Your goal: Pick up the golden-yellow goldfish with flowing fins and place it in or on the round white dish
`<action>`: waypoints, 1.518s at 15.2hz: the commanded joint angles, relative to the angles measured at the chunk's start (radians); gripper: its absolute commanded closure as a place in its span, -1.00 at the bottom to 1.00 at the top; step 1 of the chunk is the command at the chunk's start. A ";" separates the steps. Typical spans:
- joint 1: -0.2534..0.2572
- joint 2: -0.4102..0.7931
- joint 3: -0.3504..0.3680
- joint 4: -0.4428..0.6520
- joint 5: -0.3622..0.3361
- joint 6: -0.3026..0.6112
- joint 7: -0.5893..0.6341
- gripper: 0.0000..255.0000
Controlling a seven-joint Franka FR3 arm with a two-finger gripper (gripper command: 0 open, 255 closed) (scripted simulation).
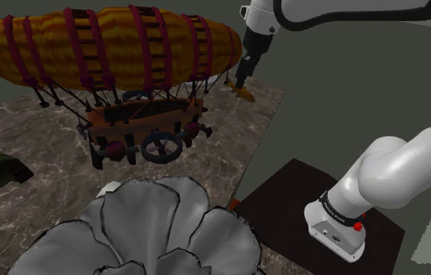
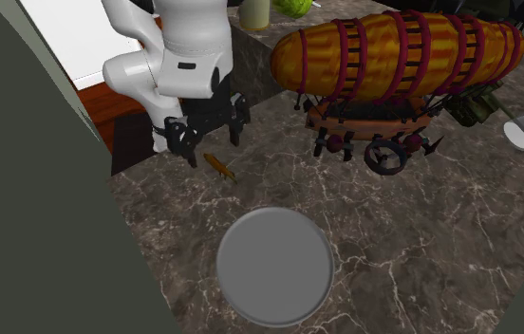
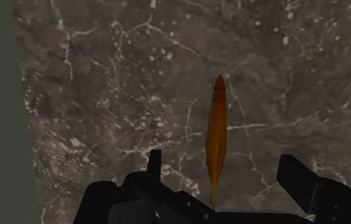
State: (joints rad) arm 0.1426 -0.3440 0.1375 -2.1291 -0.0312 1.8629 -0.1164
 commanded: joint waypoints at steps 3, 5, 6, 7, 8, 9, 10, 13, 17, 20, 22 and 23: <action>0.004 0.031 0.009 -0.017 -0.008 0.051 0.001 -1.00; 0.004 0.035 0.009 -0.039 -0.009 0.078 0.001 -1.00; 0.004 0.038 0.009 -0.050 -0.009 0.092 0.002 -1.00; 0.003 0.041 0.009 -0.061 -0.010 0.105 0.002 -1.00; 0.003 0.042 0.009 -0.067 -0.010 0.113 0.002 -1.00; 0.003 0.043 0.009 -0.067 -0.010 0.113 0.002 -1.00; 0.003 0.043 0.009 -0.067 -0.010 0.113 0.002 -1.00; 0.003 0.043 0.009 -0.067 -0.010 0.113 0.002 -1.00; 0.003 0.043 0.009 -0.067 -0.010 0.113 0.002 1.00; 0.003 0.043 0.009 -0.067 -0.010 0.113 0.002 1.00; 0.003 0.043 0.009 -0.067 -0.010 0.113 0.002 1.00; 0.003 0.043 0.009 -0.067 -0.010 0.113 0.002 1.00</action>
State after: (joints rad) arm 0.1456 -0.3013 0.1462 -2.1958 -0.0416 1.9758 -0.1141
